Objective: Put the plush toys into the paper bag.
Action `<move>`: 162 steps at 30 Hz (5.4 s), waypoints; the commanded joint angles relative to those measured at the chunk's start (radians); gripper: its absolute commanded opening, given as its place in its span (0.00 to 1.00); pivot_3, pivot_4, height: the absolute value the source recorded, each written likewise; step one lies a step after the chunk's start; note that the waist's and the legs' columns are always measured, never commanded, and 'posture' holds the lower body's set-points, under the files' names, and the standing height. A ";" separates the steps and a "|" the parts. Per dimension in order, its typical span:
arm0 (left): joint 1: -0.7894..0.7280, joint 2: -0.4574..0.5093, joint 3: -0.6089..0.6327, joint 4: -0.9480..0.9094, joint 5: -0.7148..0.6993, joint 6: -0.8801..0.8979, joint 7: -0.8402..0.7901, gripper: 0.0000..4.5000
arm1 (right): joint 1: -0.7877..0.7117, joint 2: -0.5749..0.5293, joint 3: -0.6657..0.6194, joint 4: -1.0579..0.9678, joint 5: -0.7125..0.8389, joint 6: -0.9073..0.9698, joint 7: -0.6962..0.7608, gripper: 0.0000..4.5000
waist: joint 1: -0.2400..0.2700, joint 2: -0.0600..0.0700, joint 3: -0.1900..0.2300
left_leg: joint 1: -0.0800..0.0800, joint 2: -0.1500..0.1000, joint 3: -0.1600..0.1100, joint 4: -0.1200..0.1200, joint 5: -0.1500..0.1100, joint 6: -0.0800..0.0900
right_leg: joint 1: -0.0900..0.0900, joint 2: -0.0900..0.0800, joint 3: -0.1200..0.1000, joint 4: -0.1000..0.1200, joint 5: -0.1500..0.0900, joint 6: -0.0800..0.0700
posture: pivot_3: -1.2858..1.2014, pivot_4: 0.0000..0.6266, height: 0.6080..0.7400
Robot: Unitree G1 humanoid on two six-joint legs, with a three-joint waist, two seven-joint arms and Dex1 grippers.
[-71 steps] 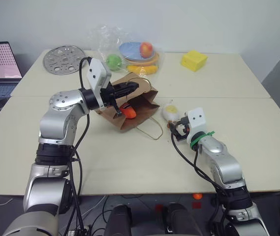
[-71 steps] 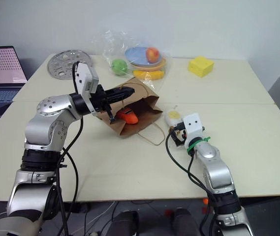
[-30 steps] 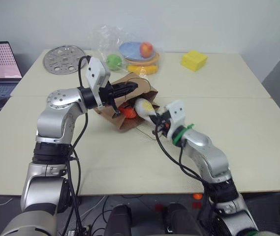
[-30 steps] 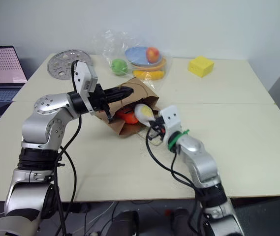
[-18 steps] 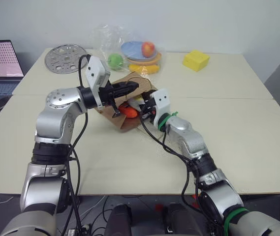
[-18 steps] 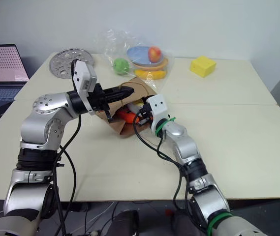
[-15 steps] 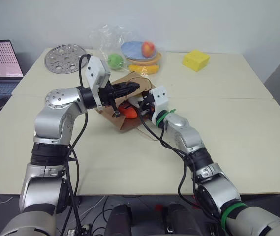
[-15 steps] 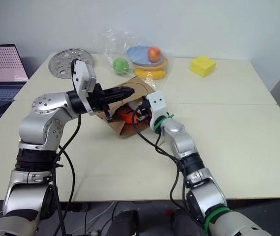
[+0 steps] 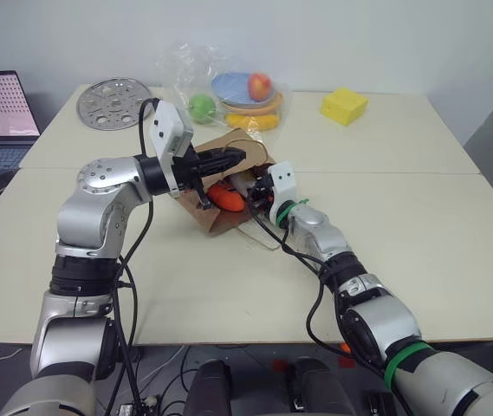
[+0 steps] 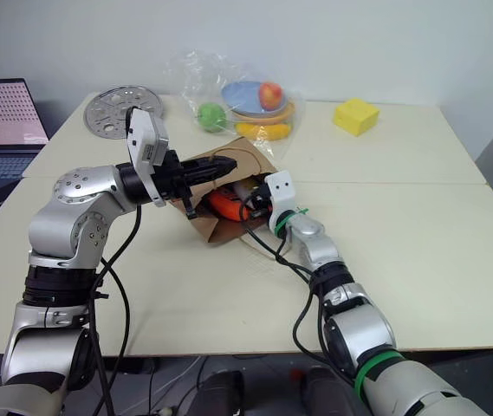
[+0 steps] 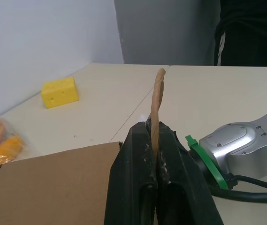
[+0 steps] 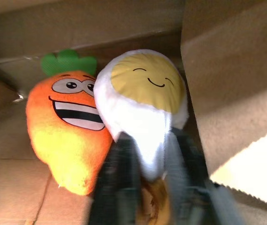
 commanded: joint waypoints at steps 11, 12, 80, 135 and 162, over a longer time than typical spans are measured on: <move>-0.031 0.006 0.010 -0.003 -0.003 -0.016 0.005 0.00 | 0.363 -0.143 0.089 -0.904 0.130 0.468 0.118 0.99 | 0.003 0.000 0.000 | 0.000 0.000 -0.002 0.000 0.000 -0.001 | 0.000 0.000 -0.001 0.000 0.000 0.000 | 0.52 0.24 1.00; -0.035 0.005 0.009 0.002 -0.002 -0.018 0.003 0.00 | 0.401 -0.180 0.115 -0.973 0.146 0.514 0.147 0.99 | 0.005 0.000 0.000 | 0.000 0.000 -0.002 0.000 0.000 -0.001 | 0.000 0.000 -0.001 0.000 0.000 0.000 | 0.52 0.24 1.00; -0.170 -0.047 0.045 0.300 0.078 -0.168 -0.004 0.20 | 0.270 -0.293 0.269 -1.020 -0.279 0.018 0.133 0.36 | 0.008 -0.001 0.000 | -0.001 0.001 -0.004 0.002 0.000 0.000 | 0.001 0.004 -0.001 0.000 0.000 0.000 | 0.52 0.24 1.00; -0.170 -0.159 0.024 0.809 0.197 -0.546 -0.087 0.06 | 0.220 -0.625 -0.061 -1.459 0.710 0.889 0.117 1.00 | 0.006 -0.001 0.000 | -0.002 -0.001 -0.003 0.002 0.000 0.000 | 0.001 -0.001 -0.002 -0.001 -0.002 -0.002 | 0.52 0.24 1.00; -0.181 -0.158 -0.064 0.662 0.134 -0.346 -0.464 0.01 | 0.250 -1.021 -0.334 -1.437 1.214 1.032 0.144 1.00 | 0.006 -0.002 0.001 | -0.002 -0.001 -0.004 0.002 0.000 0.000 | 0.001 -0.001 -0.002 -0.002 -0.002 -0.003 | 0.52 0.24 1.00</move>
